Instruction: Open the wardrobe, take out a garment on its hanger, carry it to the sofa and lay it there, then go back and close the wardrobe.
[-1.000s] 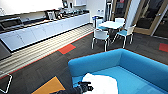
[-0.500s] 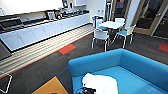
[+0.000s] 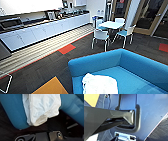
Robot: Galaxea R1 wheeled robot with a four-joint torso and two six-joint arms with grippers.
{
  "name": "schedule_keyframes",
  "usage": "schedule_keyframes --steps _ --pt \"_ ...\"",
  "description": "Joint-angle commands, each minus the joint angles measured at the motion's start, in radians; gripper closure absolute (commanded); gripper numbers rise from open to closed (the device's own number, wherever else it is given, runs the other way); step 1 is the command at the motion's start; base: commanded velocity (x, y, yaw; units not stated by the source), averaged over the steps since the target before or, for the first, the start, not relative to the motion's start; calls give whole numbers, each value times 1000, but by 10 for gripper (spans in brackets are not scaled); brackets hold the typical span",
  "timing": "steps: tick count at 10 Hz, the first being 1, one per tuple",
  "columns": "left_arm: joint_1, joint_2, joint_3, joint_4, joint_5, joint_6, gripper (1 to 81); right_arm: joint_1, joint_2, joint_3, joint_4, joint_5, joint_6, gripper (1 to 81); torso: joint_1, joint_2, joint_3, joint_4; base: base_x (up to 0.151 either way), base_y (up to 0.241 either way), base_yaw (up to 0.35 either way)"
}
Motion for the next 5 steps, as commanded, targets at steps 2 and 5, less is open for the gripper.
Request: schedule_keyframes --steps 2,5 --pt "160 -158 21 73 -70 2 10 7 10 -1 -4 -60 2 10 0 0 0 0 0 0 0" --pt "299 -135 -162 70 -272 1 10 12 11 -9 -5 -68 7 10 0 -1 1 0 0 0 0"
